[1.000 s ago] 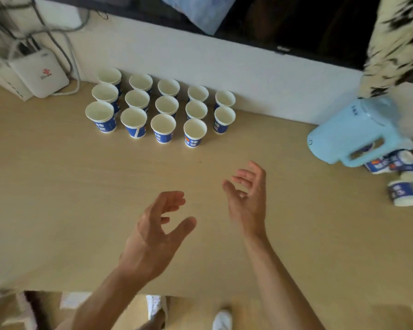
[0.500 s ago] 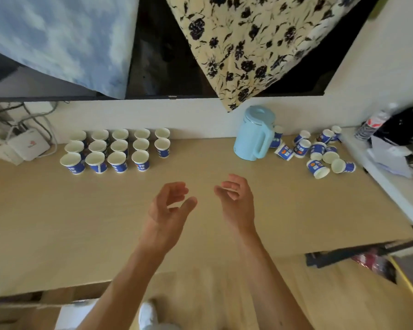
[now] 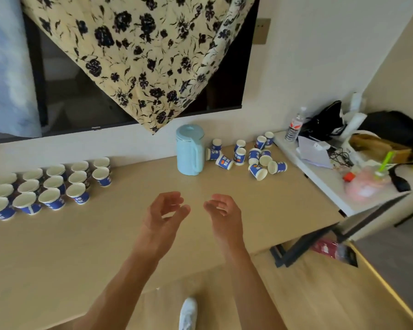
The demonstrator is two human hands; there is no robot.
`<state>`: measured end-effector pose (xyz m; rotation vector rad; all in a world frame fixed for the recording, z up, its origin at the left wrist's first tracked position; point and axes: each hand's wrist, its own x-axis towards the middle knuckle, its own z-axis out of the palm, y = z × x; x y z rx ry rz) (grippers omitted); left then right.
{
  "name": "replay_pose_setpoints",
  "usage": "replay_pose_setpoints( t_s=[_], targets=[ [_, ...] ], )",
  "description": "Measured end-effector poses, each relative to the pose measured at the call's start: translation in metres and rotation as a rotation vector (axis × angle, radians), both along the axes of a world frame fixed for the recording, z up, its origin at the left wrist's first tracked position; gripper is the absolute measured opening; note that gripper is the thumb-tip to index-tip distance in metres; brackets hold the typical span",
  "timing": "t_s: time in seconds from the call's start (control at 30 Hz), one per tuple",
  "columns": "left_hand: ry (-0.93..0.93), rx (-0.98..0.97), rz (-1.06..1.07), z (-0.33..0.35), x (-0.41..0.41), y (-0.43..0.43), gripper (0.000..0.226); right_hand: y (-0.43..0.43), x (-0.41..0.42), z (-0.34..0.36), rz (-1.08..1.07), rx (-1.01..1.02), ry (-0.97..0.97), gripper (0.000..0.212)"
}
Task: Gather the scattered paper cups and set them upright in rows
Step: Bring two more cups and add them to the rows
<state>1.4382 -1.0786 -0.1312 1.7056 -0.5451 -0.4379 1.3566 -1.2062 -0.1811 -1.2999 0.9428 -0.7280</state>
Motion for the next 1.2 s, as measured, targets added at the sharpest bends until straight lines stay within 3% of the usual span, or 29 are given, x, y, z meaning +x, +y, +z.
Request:
replay_pose_setpoints(
  t_s=[0.3,0.5,0.73,0.97,1.2],
  targets=[
    [0.089,0.021,-0.121,-0.037,0.0,-0.12,0.024,-0.101,-0.03,-0.032,-0.076,0.005,0.147,0.021],
    [0.196,0.037,-0.108,-0.06,0.016,-0.207,0.022,-0.189,-0.032,-0.049,-0.036,-0.034,0.298,0.019],
    [0.189,0.113,-0.091,-0.063,0.027,-0.261,0.023,-0.256,-0.016,-0.063,-0.021,0.006,0.338,0.024],
    [0.205,0.156,0.033,-0.07,0.016,-0.29,0.022,-0.33,0.013,-0.105,-0.079,-0.061,0.415,0.045],
    [0.244,0.152,0.29,-0.079,-0.004,-0.311,0.019,-0.406,0.071,-0.163,0.182,-0.251,0.81,0.095]
  ],
)
